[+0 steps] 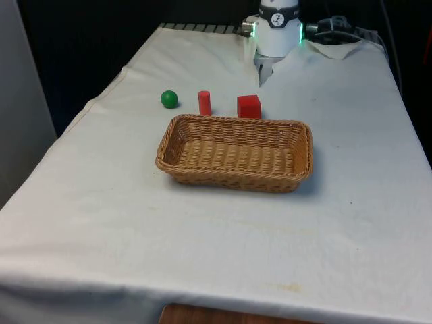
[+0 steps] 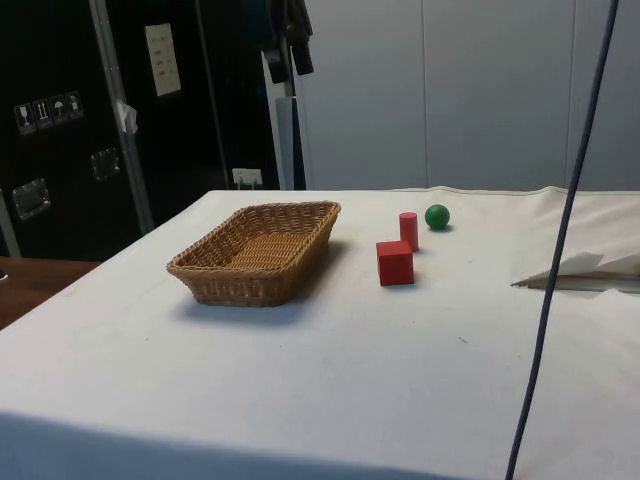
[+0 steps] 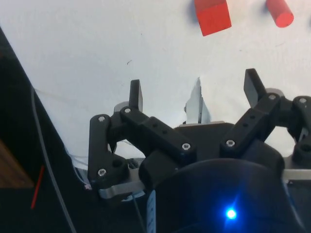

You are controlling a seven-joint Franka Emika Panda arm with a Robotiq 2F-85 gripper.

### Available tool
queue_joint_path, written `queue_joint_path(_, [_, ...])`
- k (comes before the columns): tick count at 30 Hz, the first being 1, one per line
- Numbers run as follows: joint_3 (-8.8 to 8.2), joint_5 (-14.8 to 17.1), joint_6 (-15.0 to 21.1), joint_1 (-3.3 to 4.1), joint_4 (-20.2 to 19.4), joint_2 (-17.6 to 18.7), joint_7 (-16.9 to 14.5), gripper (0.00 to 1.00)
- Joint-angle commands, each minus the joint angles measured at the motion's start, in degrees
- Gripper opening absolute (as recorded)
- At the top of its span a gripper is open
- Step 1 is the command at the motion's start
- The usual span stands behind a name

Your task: Pick up the object to the left of the cylinder and place it into the basket.

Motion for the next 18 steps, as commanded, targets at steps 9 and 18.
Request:
queue_joint_path(9, [0.80,-3.7,2.6,0.11,-5.2,-4.6,2.2,1.00])
queue_joint_path(18, [1.43,-5.9,3.7,-0.06,-8.8,-7.8,3.4,1.00])
